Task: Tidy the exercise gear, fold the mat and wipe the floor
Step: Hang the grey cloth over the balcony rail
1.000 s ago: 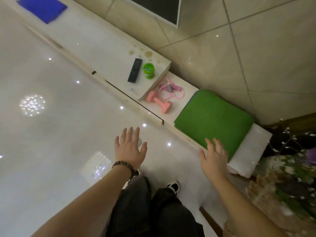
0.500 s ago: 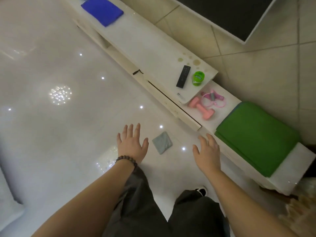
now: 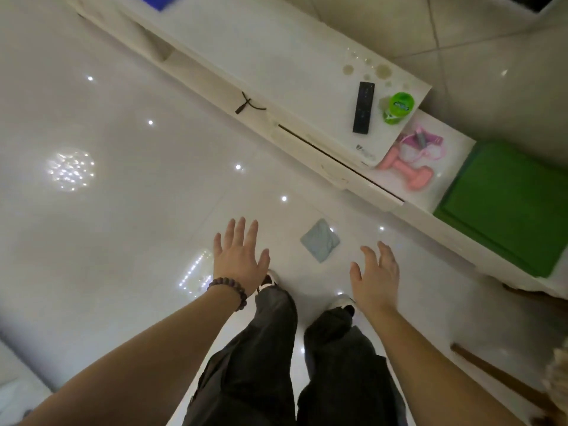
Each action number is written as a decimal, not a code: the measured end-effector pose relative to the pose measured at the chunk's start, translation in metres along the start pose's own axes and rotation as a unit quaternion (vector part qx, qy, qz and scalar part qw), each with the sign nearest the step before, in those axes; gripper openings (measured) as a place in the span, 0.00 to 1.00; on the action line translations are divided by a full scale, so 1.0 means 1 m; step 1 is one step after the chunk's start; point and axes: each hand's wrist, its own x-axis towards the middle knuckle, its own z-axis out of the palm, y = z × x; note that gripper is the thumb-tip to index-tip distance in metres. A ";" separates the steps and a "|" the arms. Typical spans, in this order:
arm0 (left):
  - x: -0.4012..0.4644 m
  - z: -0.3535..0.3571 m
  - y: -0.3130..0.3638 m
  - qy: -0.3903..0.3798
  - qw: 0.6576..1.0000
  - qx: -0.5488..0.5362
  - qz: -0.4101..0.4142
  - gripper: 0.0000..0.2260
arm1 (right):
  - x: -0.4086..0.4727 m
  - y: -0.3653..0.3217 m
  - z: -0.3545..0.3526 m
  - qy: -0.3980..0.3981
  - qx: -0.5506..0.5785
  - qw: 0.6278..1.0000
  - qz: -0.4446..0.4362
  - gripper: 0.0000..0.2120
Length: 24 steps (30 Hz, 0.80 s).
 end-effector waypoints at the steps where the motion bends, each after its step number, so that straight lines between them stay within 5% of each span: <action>1: 0.008 0.005 -0.001 0.001 1.000 0.001 0.004 0.29 | 0.003 0.001 0.007 -0.004 -0.009 1.000 0.006 0.21; 13: 0.177 0.222 0.007 -0.044 0.999 0.011 0.020 0.29 | 0.160 0.088 0.228 -0.033 0.087 0.986 0.139 0.21; 24: 0.302 0.434 -0.011 -0.040 0.999 -0.003 0.010 0.30 | 0.316 0.152 0.453 -0.028 0.040 0.996 0.072 0.29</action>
